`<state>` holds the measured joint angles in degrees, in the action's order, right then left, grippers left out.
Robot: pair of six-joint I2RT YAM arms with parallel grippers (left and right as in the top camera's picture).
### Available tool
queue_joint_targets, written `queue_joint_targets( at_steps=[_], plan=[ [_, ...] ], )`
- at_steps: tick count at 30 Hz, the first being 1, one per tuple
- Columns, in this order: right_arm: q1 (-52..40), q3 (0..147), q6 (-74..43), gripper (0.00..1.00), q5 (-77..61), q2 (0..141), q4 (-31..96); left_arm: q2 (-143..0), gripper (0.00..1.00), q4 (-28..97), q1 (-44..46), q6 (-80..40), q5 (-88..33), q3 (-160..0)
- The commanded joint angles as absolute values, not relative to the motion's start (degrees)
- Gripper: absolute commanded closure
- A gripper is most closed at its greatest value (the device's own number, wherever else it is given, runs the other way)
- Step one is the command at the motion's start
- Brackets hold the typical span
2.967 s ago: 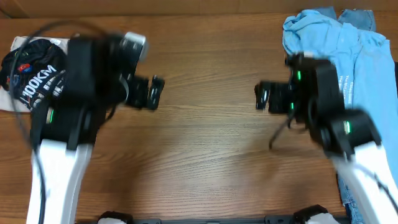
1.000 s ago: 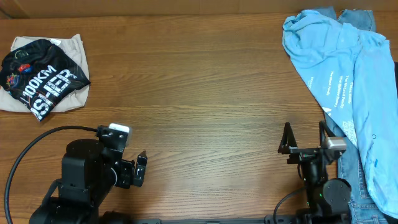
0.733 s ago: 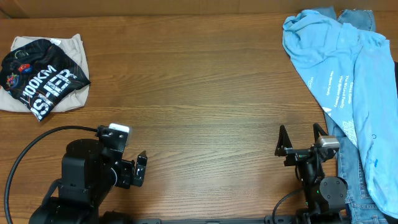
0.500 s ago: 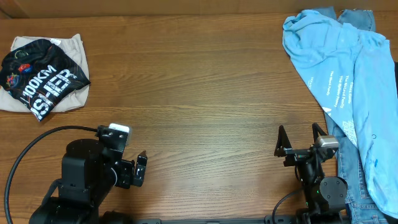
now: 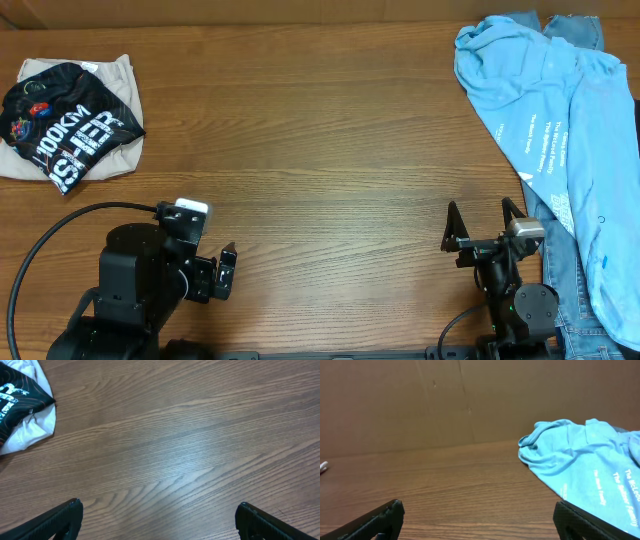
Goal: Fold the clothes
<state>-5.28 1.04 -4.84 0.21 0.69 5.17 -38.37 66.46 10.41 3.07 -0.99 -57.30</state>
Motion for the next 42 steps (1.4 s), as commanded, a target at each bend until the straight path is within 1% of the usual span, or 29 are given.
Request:
queue_joint_targets(
  at_steps=[1, 5, 9, 12, 15, 19, 26, 29, 31, 33, 36, 39, 42],
  plan=[
    [-5.08, 0.47, -4.47, 0.00, -0.10, 0.16, 4.78, -38.17, 0.00, 66.41, 10.15, 2.35, -0.43, -56.93],
    [-5.08, 0.47, -4.47, 0.00, -0.10, 0.16, 4.80, -36.34, 0.00, 66.65, 9.45, 2.35, -0.45, -56.75],
    [-5.08, 0.47, -4.47, 0.00, -0.12, 0.16, 4.80, -33.28, 0.00, 69.97, 7.88, 2.37, -2.31, -56.27],
    [-5.08, 0.47, -4.47, 0.00, -0.10, 0.16, 4.80, -29.67, 0.00, 68.71, 5.58, 2.55, -2.37, -53.23],
    [-5.08, 0.47, -4.47, 0.00, -0.12, 0.16, 4.80, -24.60, 0.00, 63.99, 3.51, 2.50, -3.64, -46.81],
    [-5.08, 0.47, -4.47, 0.00, -0.10, 0.16, 4.80, -16.62, 0.00, 56.77, 3.11, 2.50, -5.98, -35.86],
    [-5.08, 0.47, -4.47, 0.00, -0.10, 0.16, 4.80, -4.27, 0.00, 38.30, 0.97, 2.26, -10.83, -18.06],
    [-5.08, 0.47, -4.47, 0.00, -0.10, 0.16, 4.80, -0.01, 0.00, 26.63, -0.16, 2.31, -11.88, -11.57],
    [-5.08, 0.47, -4.47, 0.00, -0.10, 0.16, 4.80, -0.30, 0.00, 18.15, -0.19, 2.79, -11.42, -8.80],
    [-5.08, 0.47, -4.47, 0.00, -0.12, 0.16, 4.80, -0.16, 0.00, 6.87, -0.19, 3.25, -10.20, -5.19],
    [-5.08, 0.47, -4.47, 0.00, -0.10, 0.16, 4.80, -0.16, 0.00, -3.33, -0.19, 3.20, -8.40, -0.60],
    [-5.08, 0.47, -4.47, 0.00, -0.10, 0.16, 4.80, -0.16, 0.00, 3.88, -0.19, 3.20, -8.47, -0.27],
    [-5.08, 0.47, -4.47, 0.00, -0.12, 0.16, 4.80, -0.25, 0.00, 3.77, -0.03, 3.05, -7.09, -0.30]
  ],
)
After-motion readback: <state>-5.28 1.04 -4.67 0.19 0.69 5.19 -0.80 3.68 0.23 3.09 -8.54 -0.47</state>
